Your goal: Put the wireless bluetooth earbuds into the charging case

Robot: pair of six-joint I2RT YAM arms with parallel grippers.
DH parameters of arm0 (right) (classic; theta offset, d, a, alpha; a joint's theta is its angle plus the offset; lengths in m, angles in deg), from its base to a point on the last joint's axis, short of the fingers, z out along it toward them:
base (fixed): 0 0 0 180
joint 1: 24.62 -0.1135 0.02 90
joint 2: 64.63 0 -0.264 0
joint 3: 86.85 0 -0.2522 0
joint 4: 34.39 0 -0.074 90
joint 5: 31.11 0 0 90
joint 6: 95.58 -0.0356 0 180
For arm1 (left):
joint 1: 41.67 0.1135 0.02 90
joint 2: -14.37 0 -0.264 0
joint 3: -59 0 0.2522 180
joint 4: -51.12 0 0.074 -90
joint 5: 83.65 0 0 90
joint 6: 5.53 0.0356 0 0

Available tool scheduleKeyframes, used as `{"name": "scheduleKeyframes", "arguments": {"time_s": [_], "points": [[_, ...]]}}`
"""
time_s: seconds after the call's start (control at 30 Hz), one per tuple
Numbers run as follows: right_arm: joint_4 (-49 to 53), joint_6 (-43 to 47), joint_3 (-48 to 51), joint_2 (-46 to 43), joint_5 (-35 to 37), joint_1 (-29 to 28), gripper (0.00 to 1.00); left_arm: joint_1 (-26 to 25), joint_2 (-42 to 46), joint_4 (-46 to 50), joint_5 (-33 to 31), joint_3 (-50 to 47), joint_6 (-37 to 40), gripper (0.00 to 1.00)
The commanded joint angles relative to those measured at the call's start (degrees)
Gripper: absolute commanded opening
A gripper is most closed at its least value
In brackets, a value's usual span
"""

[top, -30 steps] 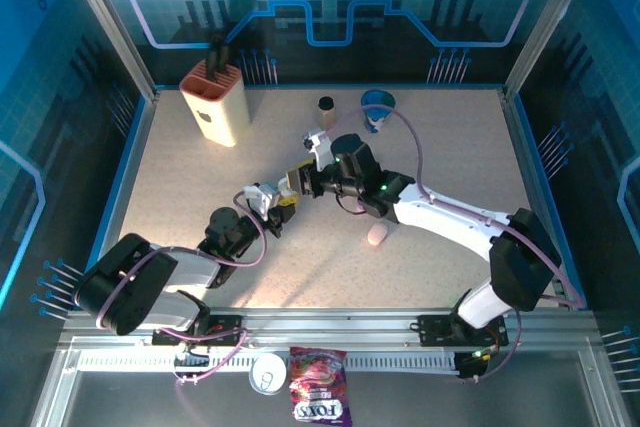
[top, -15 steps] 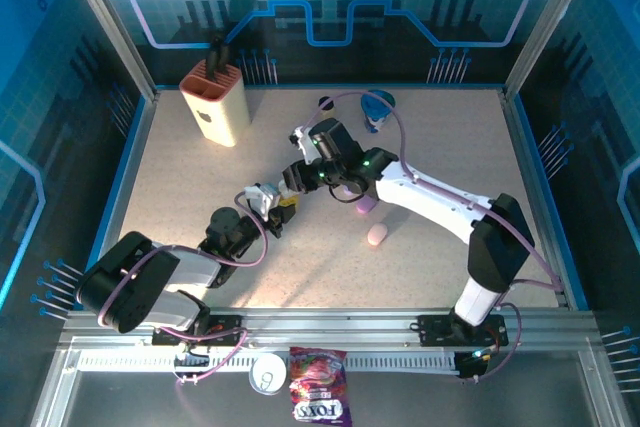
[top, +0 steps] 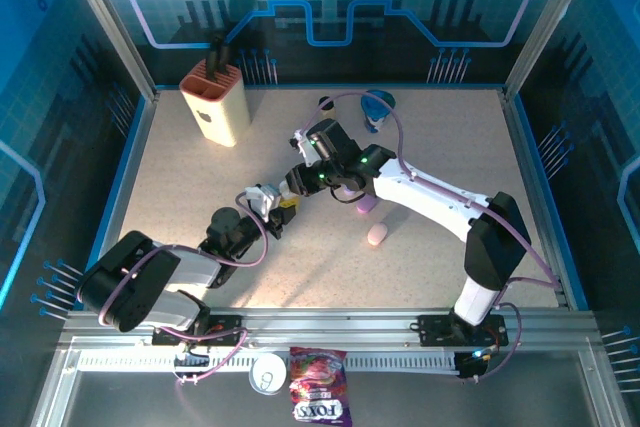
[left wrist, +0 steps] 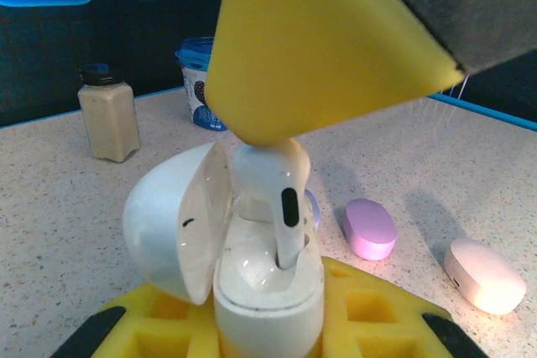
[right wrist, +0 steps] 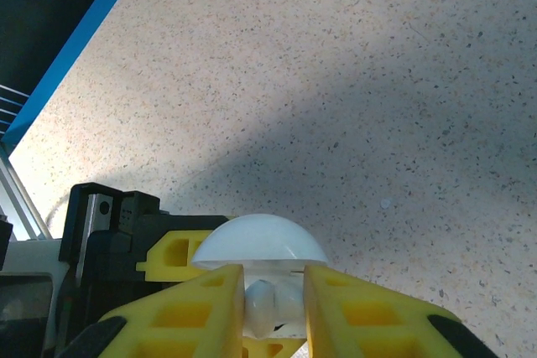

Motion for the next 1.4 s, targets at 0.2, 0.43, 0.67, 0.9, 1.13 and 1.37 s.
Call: {"name": "scheduleKeyframes", "arguments": {"time_s": [0.2, 0.43, 0.67, 0.9, 1.13, 1.37], "points": [[5.26, -0.93, -1.41, -0.45, -0.44, -0.54, 0.20, 0.14, -0.63, -4.04, 0.32, -0.27, 0.72, 0.00], [6.08, -1.21, -1.67, -0.73, -0.35, -0.55, 0.20, 0.09, -1.18, -5.03, 0.30, -0.38, 0.54, 0.00], [4.91, -1.27, -1.23, -1.59, -1.59, -0.55, 0.19, 0.12, -1.47, -5.51, 0.24, -0.53, 0.55, 0.00], [4.29, -0.55, -0.99, -1.38, -5.61, -0.52, 0.21, 0.09, -1.81, -6.00, 0.23, -0.41, 0.21, 0.00], [2.69, -1.08, -0.61, -0.74, -6.14, -0.56, 0.26, 0.09, -2.13, -6.42, 0.37, -0.36, 0.13, 0.00], [0.35, -2.38, 1.42, -3.41, -4.62, 0.91, 0.33, 0.17, -2.29, -6.78, 0.79, -0.44, 1.17, 0.00]]}}
